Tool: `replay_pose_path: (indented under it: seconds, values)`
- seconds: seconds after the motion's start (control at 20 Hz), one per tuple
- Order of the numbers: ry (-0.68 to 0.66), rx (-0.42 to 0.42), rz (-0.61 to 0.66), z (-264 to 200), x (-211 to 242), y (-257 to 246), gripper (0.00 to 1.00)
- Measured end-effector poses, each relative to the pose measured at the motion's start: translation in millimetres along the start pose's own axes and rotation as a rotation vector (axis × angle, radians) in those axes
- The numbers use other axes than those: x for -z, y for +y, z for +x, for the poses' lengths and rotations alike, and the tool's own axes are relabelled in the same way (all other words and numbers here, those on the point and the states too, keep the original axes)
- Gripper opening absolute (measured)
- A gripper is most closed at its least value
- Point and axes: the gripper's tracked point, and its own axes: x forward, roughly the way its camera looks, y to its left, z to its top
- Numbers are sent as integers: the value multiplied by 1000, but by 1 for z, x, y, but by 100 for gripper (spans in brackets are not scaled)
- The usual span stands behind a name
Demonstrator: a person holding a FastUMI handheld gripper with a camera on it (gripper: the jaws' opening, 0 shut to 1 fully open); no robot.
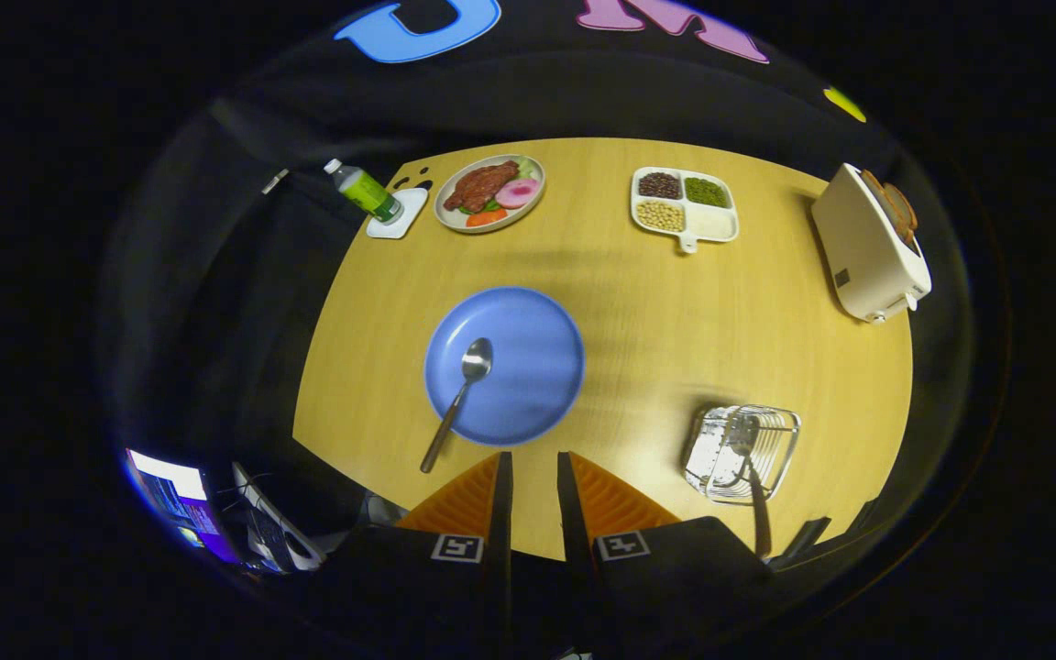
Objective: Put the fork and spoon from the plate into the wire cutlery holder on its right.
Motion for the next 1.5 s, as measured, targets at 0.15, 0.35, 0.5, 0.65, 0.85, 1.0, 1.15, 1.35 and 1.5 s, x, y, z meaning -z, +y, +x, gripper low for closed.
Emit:
replay_pose_path:
  seconds: [0.15,0.35,0.5,0.65,0.85,1.0,1.15,1.35,1.5]
  values:
    - [18,-15,-4,33,5,30,31]
    - [48,-23,14,76,12,60,32]
    - [81,-6,28,106,18,70,32]
    - [91,27,51,131,17,67,32]
    - [97,51,99,159,15,63,32]
    - [123,64,117,177,18,62,32]
    - [148,81,111,191,26,60,32]
    - [172,125,113,205,32,50,30]
    - [174,112,117,205,29,47,10]
